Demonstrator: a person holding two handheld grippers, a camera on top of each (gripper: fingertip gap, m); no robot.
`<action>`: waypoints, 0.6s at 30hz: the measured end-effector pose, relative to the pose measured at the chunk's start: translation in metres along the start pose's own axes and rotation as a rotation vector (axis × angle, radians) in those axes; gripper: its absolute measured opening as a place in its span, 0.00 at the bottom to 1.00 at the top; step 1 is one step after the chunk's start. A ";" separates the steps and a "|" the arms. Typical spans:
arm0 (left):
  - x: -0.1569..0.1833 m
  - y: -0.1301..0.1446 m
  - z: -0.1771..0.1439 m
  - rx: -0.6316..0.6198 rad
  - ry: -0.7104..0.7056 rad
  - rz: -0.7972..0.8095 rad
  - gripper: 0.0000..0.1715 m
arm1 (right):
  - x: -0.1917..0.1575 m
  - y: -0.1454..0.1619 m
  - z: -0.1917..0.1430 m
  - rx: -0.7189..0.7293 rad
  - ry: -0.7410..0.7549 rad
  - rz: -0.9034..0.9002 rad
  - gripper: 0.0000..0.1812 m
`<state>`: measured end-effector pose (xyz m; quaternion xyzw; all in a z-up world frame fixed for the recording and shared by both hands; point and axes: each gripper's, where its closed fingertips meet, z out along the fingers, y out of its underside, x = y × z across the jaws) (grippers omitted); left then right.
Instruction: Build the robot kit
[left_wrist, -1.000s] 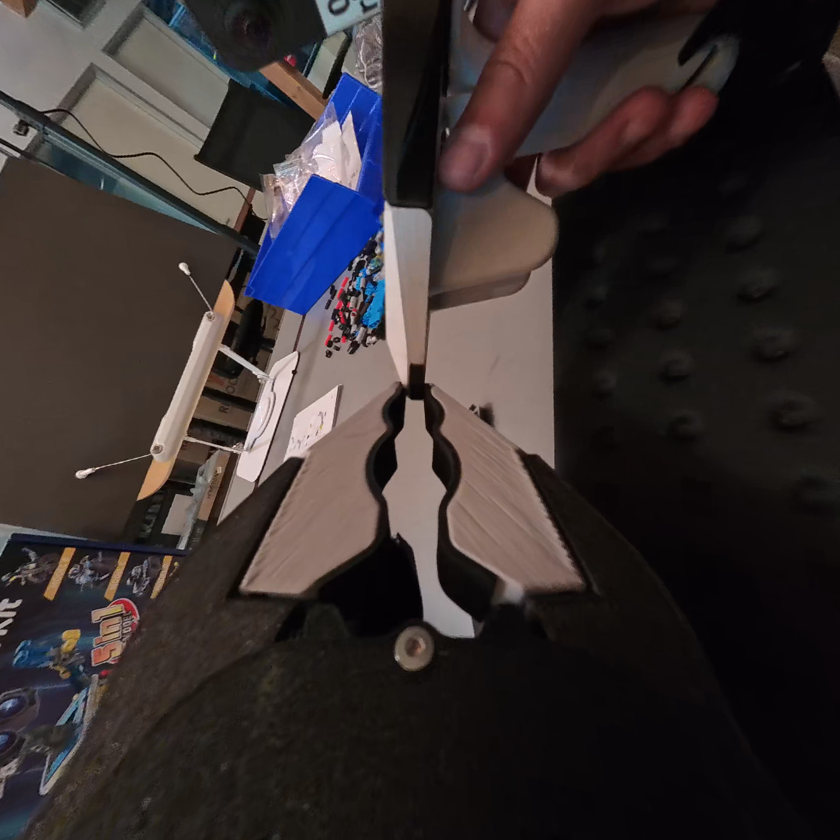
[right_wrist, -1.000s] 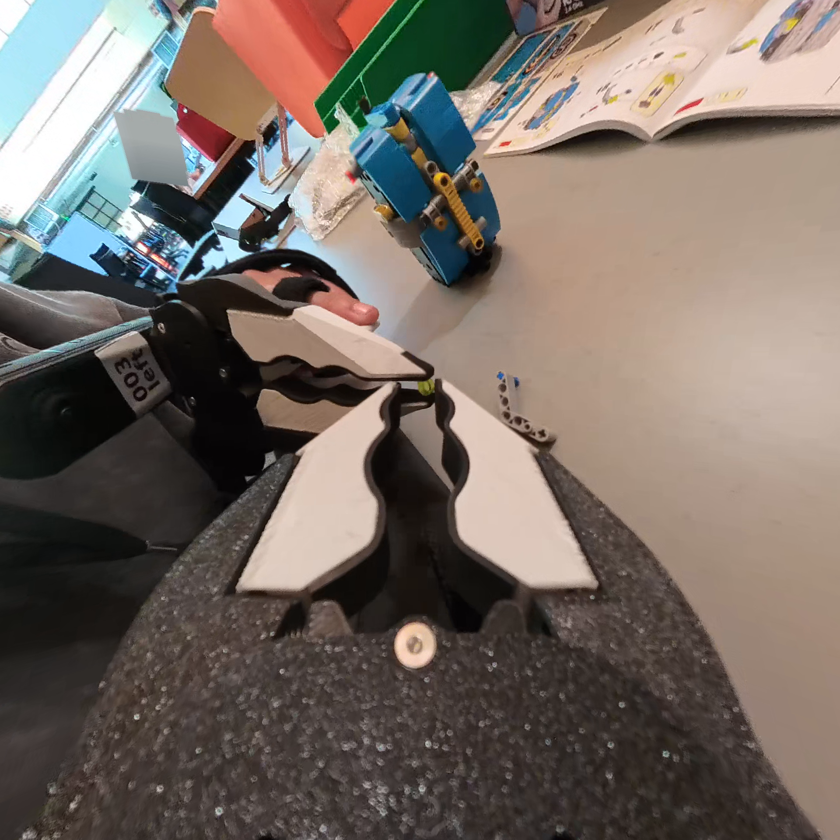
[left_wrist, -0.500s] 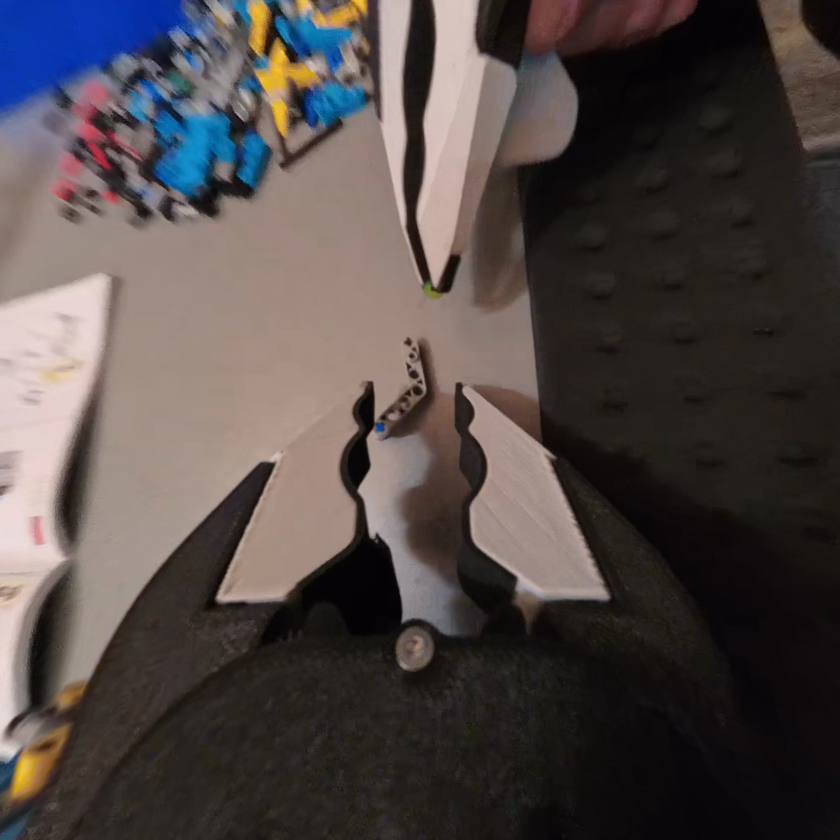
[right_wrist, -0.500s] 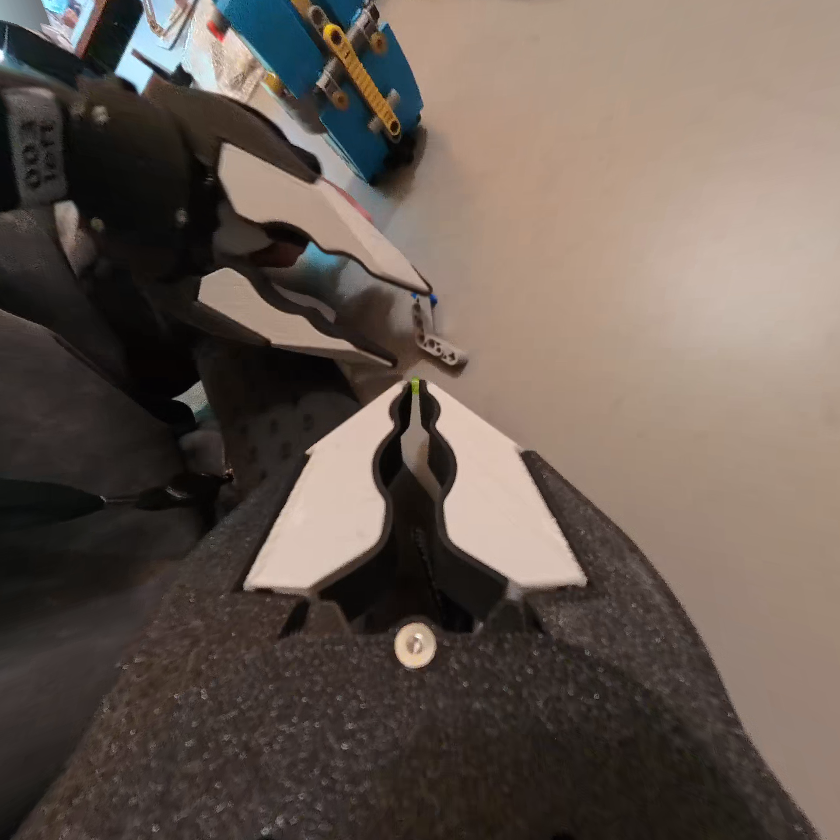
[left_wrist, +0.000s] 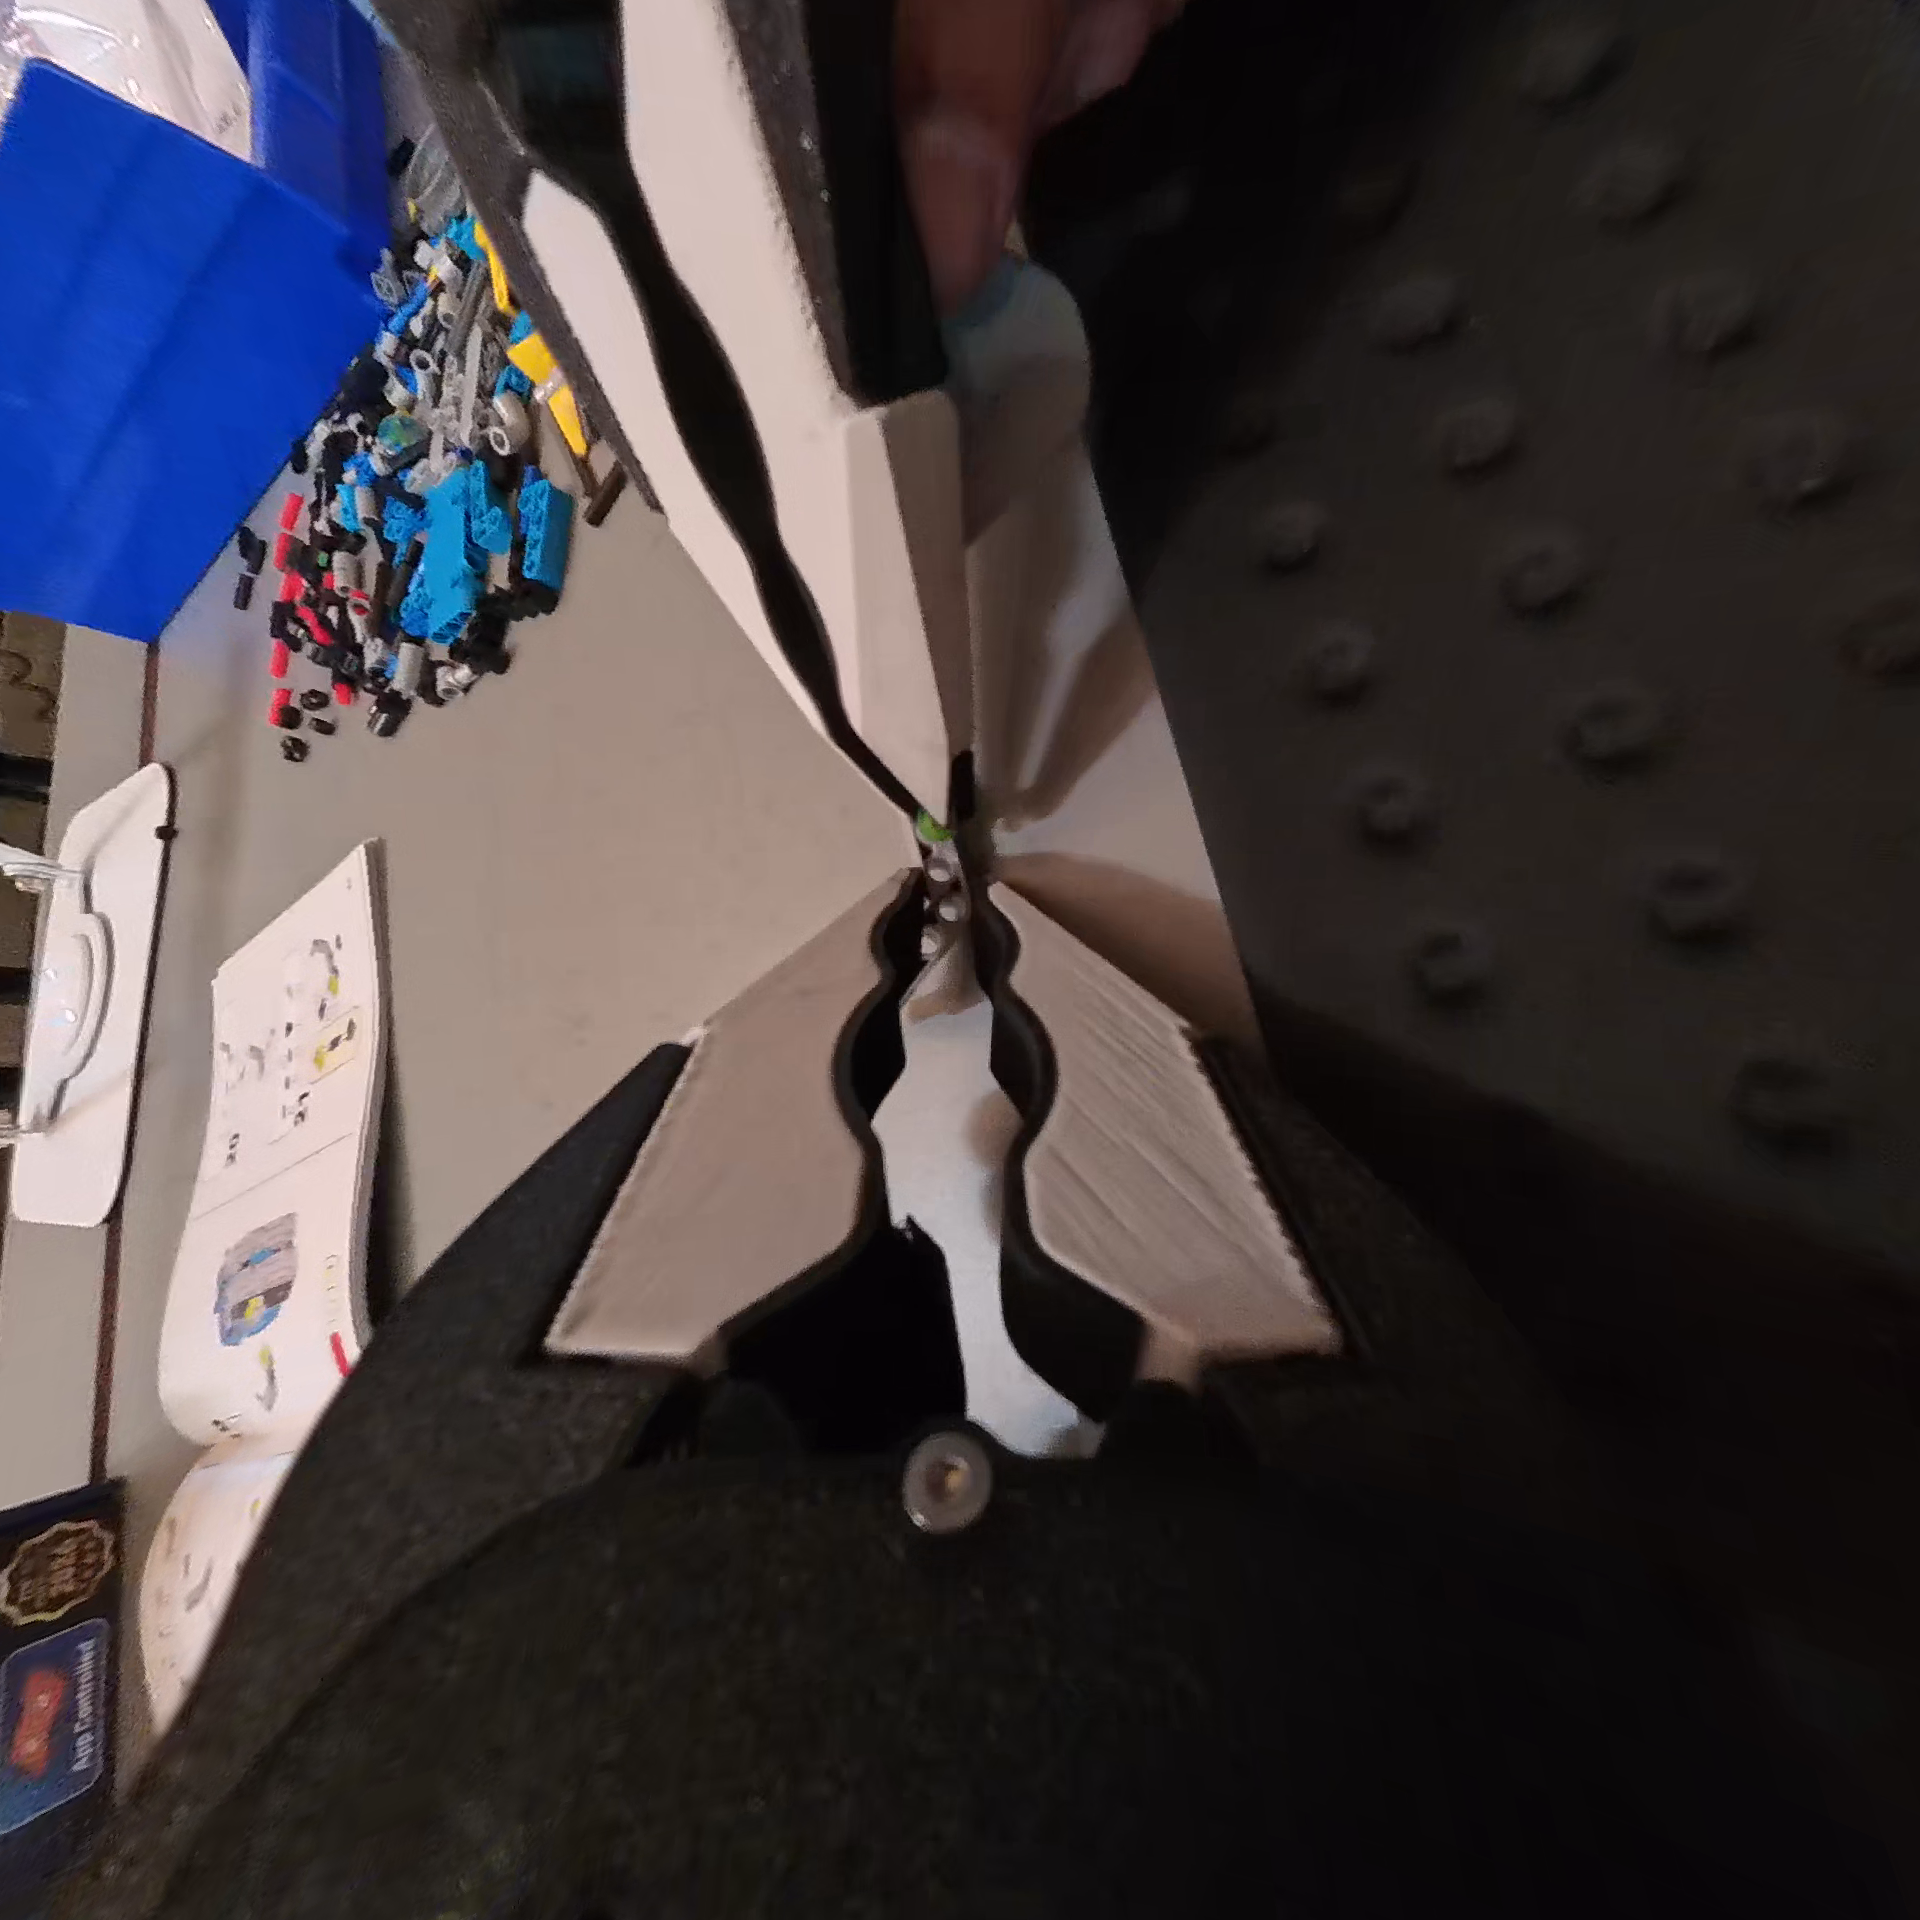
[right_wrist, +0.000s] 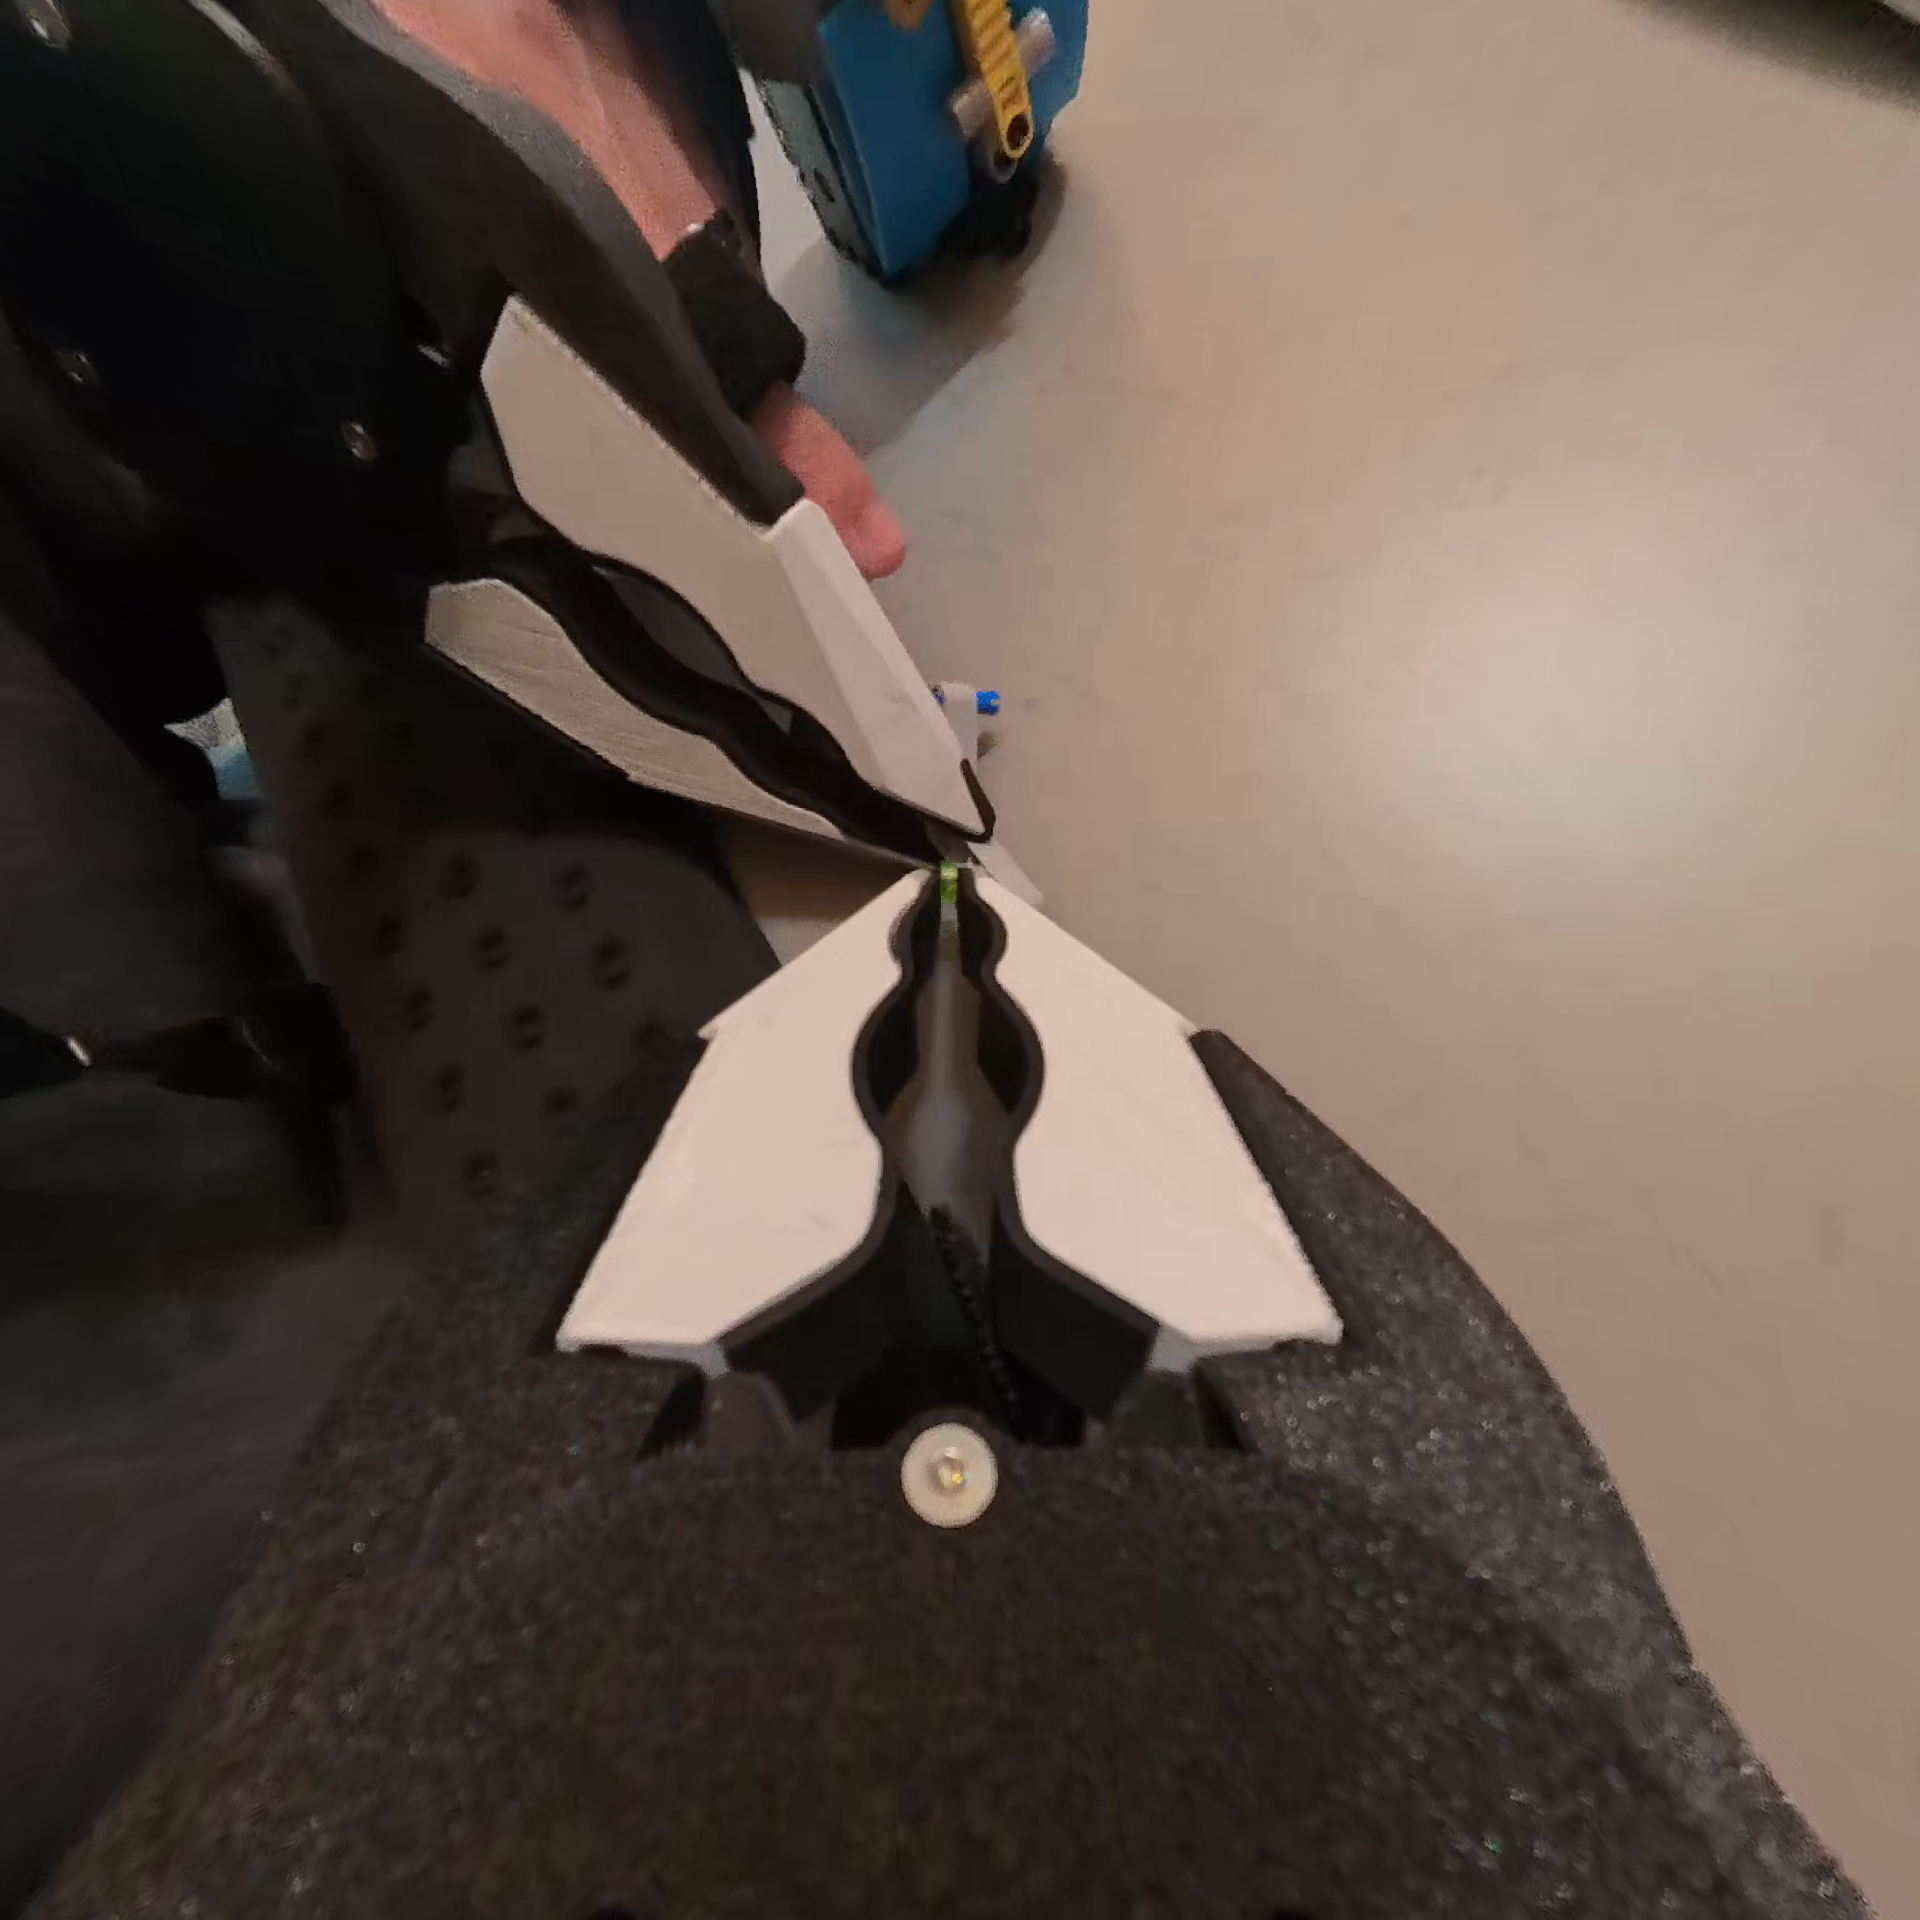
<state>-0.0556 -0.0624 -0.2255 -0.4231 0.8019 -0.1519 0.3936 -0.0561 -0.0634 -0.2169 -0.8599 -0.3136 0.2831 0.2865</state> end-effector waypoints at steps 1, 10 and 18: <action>0.000 0.000 0.000 0.002 0.001 -0.003 0.05 | 0.000 0.001 0.001 -0.012 0.007 -0.007 0.01; 0.000 0.001 0.000 0.007 0.019 -0.035 0.05 | 0.004 0.000 0.003 -0.038 0.142 -0.166 0.01; 0.000 0.001 0.001 -0.001 0.031 -0.098 0.05 | 0.005 -0.001 0.003 -0.039 0.201 -0.220 0.01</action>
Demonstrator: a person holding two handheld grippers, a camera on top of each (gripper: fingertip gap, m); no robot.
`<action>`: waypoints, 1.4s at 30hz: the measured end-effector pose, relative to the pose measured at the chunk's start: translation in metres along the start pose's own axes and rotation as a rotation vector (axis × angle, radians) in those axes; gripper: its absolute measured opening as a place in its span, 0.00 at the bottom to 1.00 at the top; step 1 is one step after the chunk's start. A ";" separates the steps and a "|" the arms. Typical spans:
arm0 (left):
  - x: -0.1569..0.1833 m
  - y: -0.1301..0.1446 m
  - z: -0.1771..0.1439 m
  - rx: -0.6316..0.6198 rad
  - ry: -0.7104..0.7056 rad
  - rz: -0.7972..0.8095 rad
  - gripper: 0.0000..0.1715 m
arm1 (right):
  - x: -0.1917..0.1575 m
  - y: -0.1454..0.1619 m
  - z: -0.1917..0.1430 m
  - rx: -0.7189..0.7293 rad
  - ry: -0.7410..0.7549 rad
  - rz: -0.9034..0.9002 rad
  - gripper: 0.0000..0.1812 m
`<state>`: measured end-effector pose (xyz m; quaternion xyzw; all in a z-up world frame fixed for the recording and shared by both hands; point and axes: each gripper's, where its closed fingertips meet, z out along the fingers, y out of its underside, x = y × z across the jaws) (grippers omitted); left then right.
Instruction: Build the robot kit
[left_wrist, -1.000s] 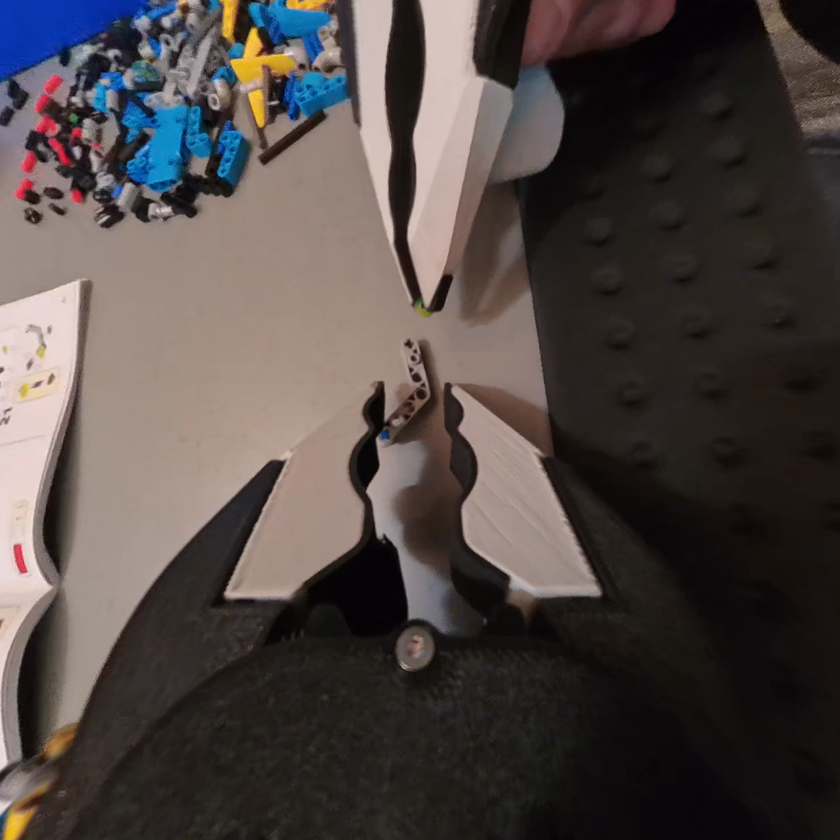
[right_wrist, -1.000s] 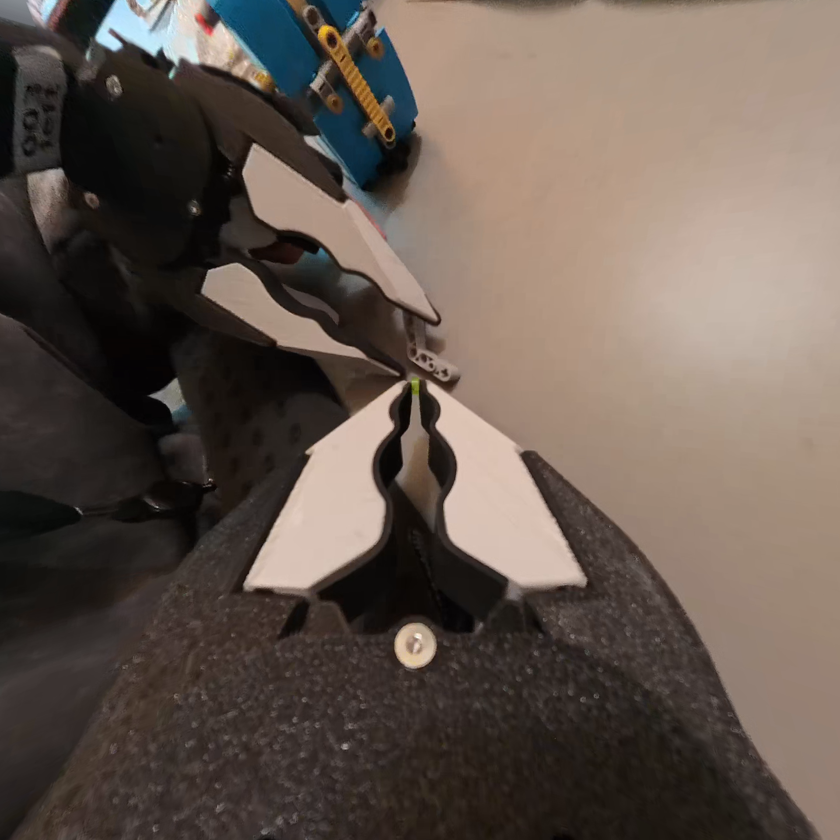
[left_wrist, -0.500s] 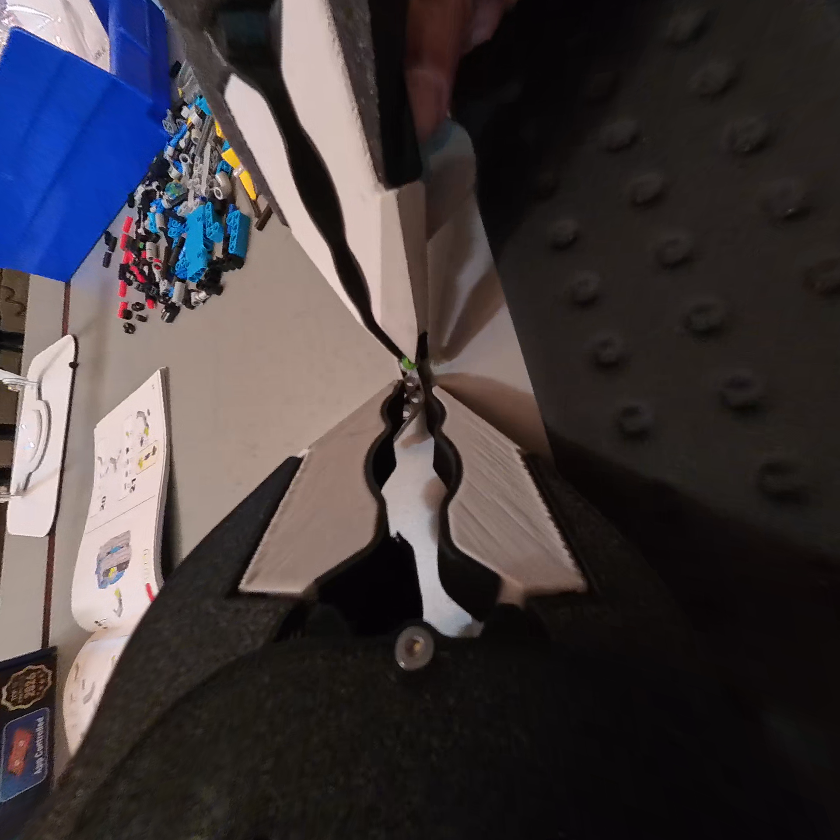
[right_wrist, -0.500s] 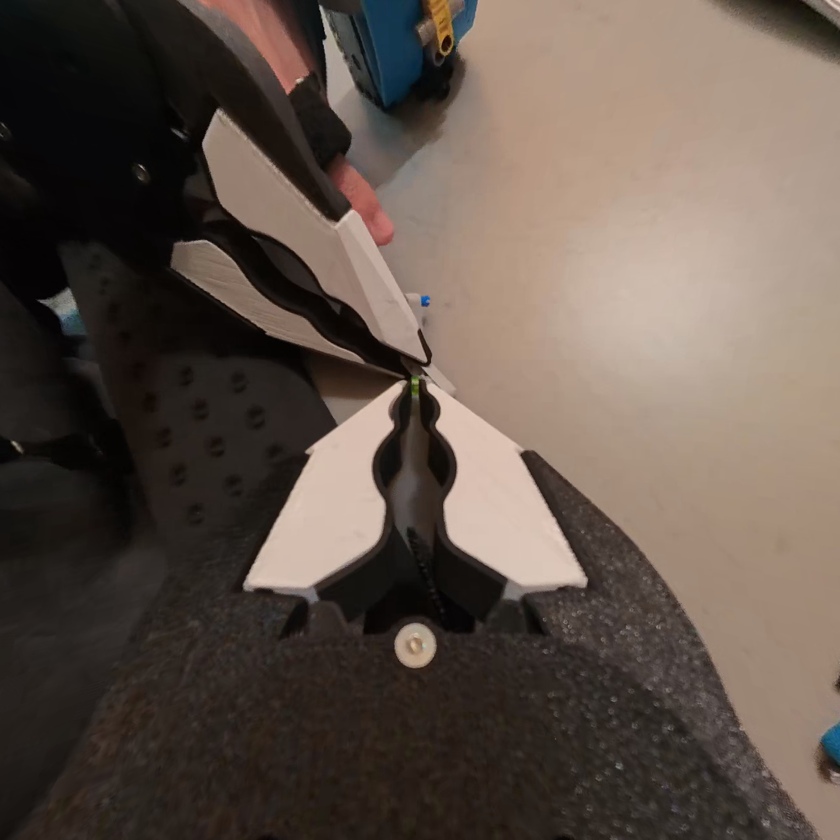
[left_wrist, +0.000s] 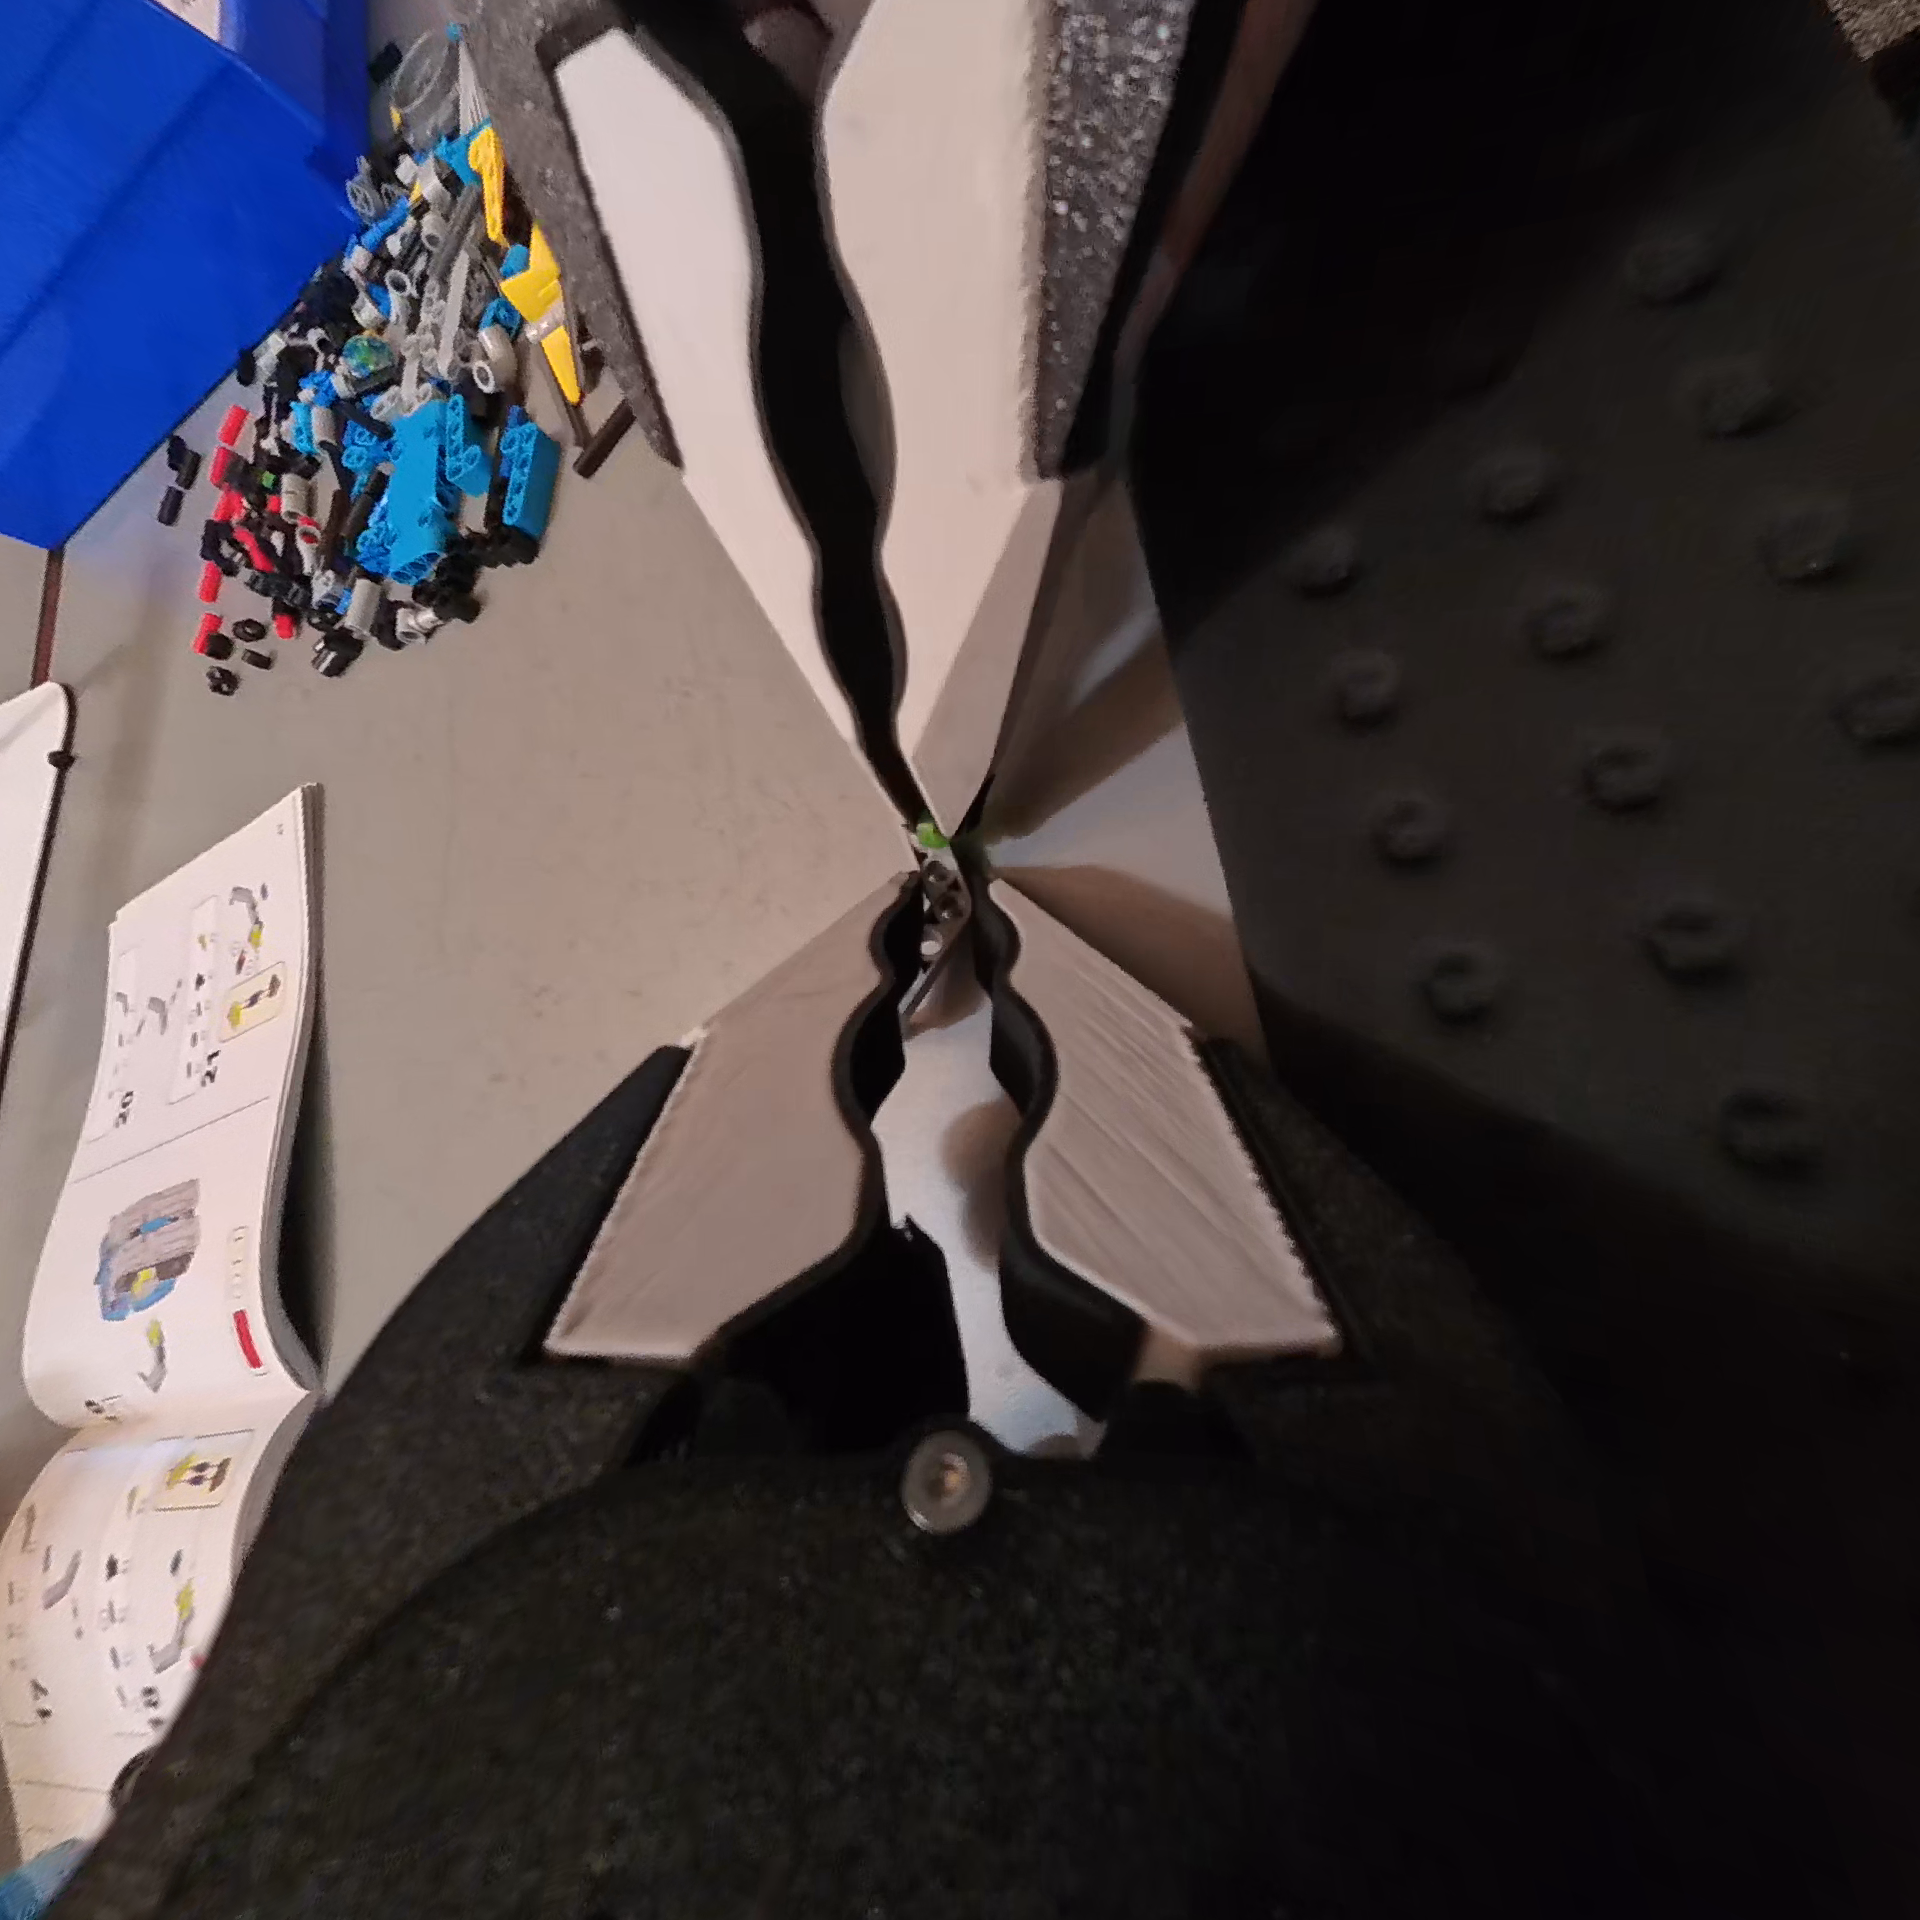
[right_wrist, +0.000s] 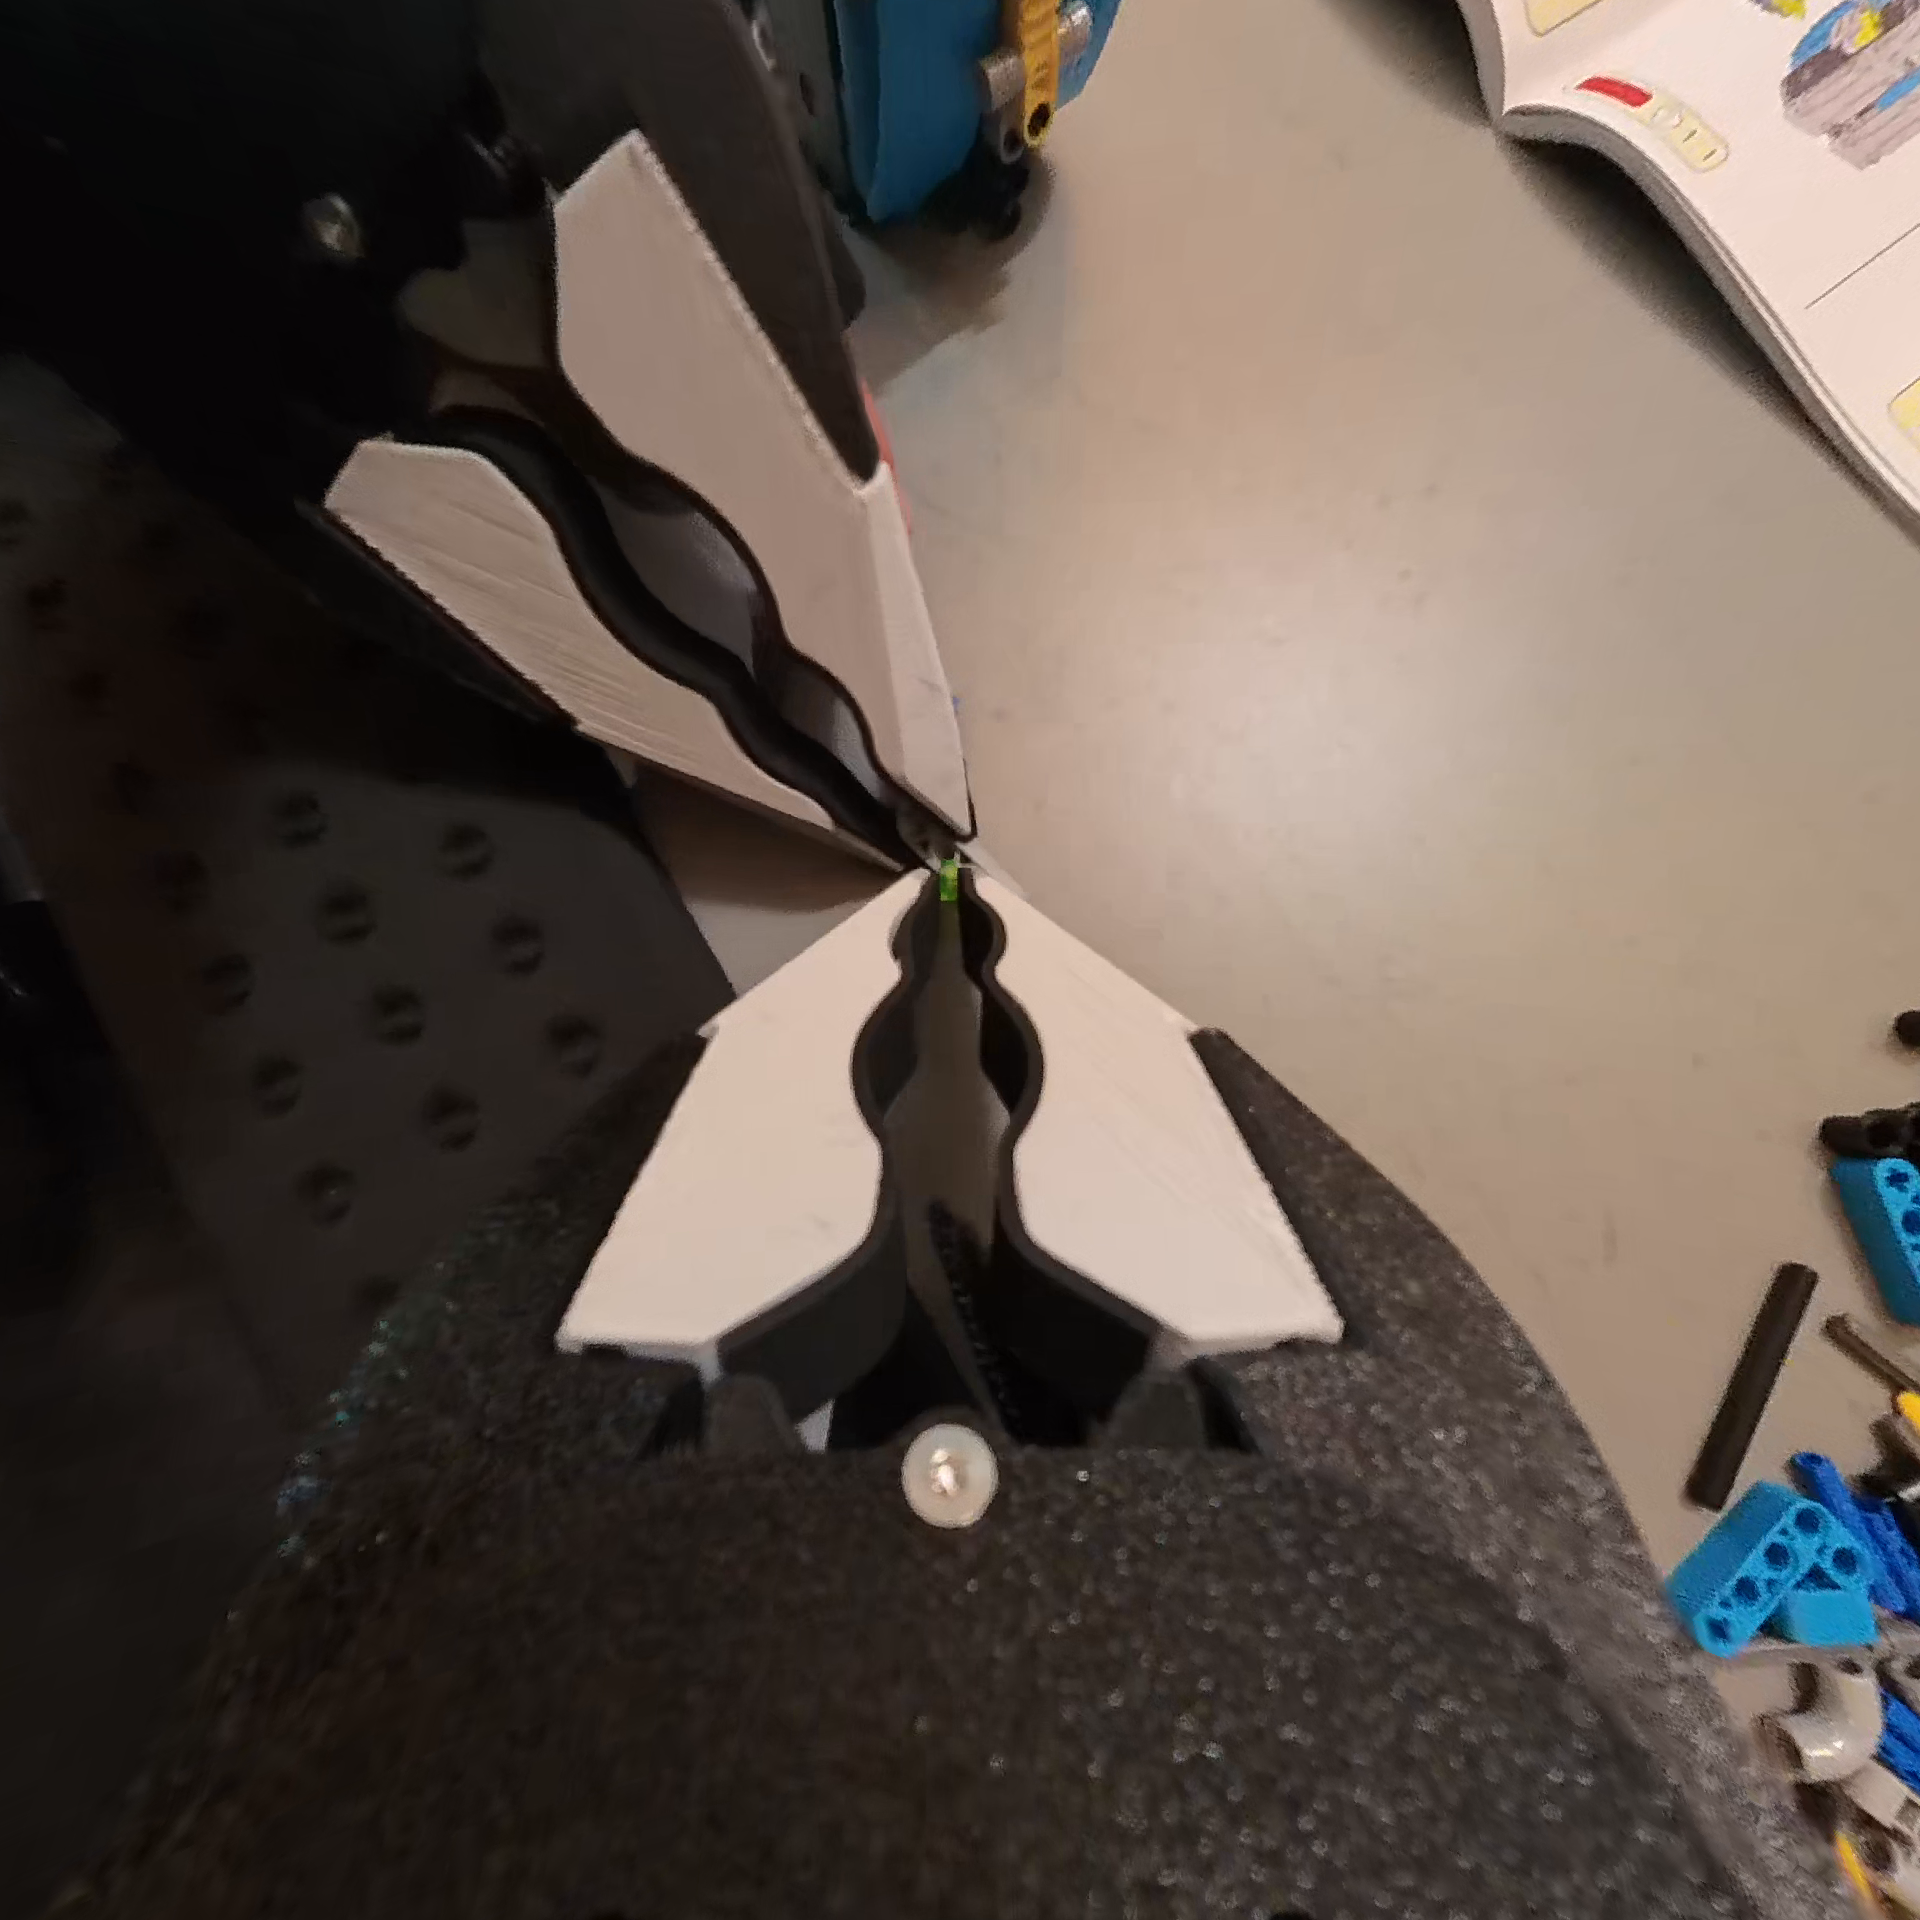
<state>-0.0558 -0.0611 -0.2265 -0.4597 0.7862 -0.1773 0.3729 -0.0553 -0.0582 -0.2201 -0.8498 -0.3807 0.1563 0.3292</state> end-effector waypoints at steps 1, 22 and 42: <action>0.000 0.000 0.000 0.001 0.002 -0.006 0.05 | 0.000 0.000 0.000 -0.004 0.015 -0.016 0.01; 0.001 -0.001 -0.001 0.029 -0.038 0.106 0.05 | 0.007 0.006 0.005 -0.021 -0.077 0.141 0.14; 0.001 -0.002 -0.002 0.022 -0.180 0.390 0.04 | -0.004 0.008 0.004 -0.029 -0.304 0.049 0.07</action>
